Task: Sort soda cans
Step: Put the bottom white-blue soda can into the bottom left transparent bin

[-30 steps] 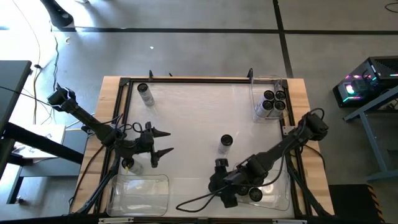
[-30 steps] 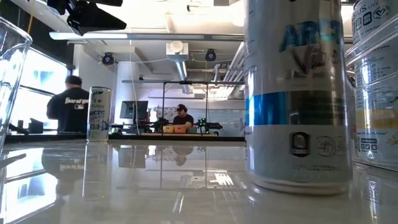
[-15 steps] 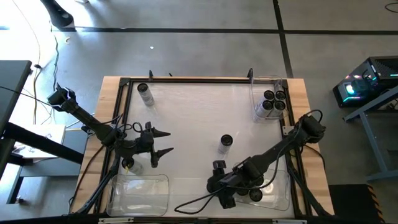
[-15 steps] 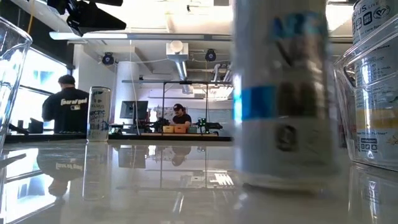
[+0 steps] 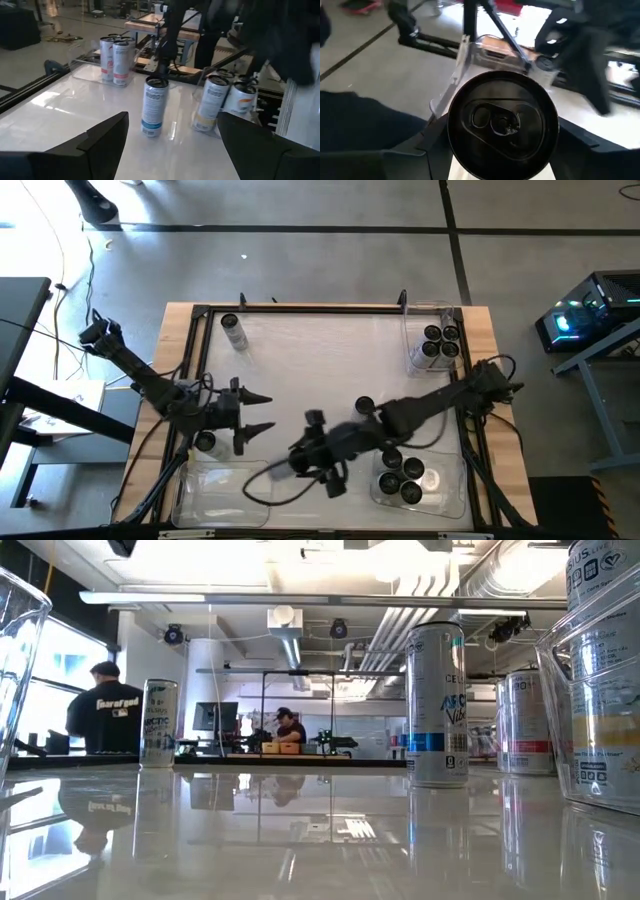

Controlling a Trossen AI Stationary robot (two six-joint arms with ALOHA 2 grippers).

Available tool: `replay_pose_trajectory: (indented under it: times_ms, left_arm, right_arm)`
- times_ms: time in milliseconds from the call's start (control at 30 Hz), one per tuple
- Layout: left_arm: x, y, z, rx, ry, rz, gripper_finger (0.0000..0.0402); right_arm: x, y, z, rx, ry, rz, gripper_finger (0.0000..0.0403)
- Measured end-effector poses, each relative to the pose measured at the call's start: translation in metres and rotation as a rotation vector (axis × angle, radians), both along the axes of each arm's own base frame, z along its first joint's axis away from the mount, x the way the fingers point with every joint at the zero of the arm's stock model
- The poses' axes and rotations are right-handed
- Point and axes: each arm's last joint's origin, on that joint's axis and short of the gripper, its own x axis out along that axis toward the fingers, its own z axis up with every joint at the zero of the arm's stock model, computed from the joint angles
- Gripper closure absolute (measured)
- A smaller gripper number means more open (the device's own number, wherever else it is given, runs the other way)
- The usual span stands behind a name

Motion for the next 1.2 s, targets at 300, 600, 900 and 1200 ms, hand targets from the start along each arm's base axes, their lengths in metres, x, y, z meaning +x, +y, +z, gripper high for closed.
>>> replay_pose_trajectory:
  times_ms: [300,600,900,1200]
  left_arm:
    - [-0.029,0.007,0.025,-0.067,0.061,0.096,0.0102]
    - [-0.036,0.012,0.018,-0.080,0.101,0.127,0.0102]
    - [-0.036,0.012,0.017,-0.078,0.107,0.129,0.0102]
    - [-0.037,0.012,0.016,-0.068,0.116,0.131,0.0102]
  right_arm:
    - [0.067,0.004,-0.029,-0.057,-0.005,0.150,0.0165]
    - [0.088,0.000,-0.053,-0.102,0.018,0.129,0.0165]
    - [0.108,-0.017,-0.091,-0.079,0.101,0.098,0.0165]
    - [0.110,-0.017,-0.079,-0.112,0.023,0.062,0.0165]
